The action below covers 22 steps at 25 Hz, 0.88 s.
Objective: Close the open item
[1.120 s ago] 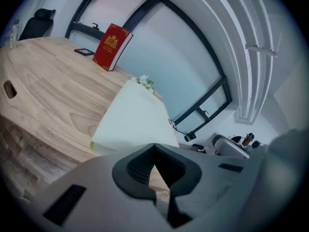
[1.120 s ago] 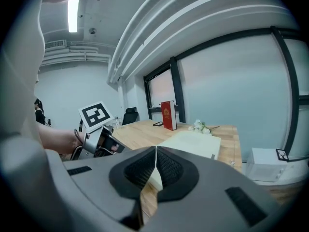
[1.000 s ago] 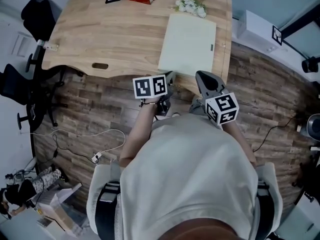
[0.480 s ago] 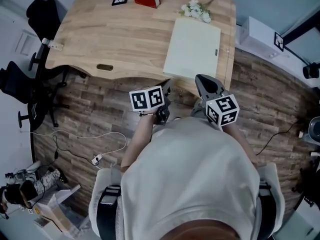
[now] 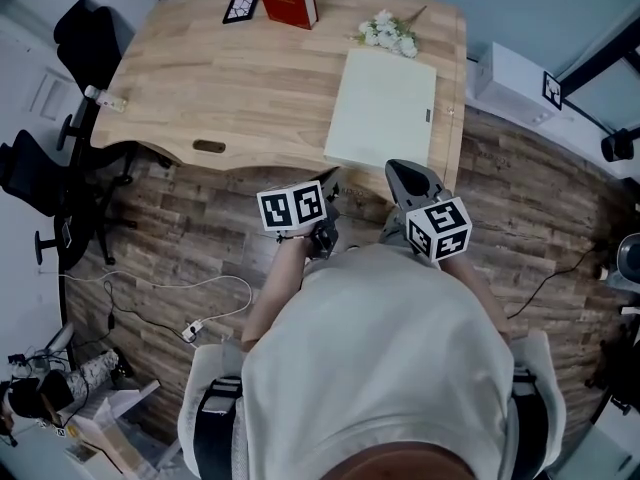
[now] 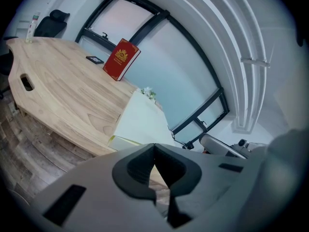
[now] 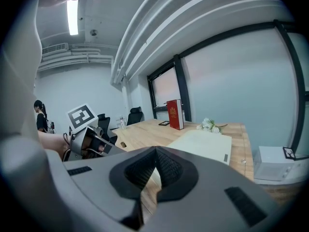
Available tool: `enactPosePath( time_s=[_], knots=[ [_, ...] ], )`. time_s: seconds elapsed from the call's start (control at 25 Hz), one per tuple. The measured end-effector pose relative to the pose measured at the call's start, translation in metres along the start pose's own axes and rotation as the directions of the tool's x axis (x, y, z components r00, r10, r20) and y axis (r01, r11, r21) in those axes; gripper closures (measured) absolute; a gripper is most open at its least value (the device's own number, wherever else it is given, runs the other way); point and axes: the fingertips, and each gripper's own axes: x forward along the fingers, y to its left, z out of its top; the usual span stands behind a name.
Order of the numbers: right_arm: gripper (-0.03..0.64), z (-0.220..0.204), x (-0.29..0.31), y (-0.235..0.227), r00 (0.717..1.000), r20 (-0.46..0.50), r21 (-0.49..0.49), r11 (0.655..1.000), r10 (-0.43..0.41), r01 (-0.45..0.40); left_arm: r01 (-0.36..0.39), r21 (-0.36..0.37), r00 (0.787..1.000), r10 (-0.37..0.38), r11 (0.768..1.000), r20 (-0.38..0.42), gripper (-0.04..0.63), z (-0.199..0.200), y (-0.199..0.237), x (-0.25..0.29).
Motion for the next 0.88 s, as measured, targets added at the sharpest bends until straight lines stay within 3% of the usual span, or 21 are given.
enactPosePath(
  time_s=[0.88],
  knots=[
    [0.598, 0.0045, 0.0002, -0.0021, 1.000, 0.011, 0.002, 1.000, 0.003, -0.003, -0.010, 0.016, 1.000, 0.010, 1.000, 0.003, 0.575, 0.0027, -0.0078, 0.0056]
  ],
)
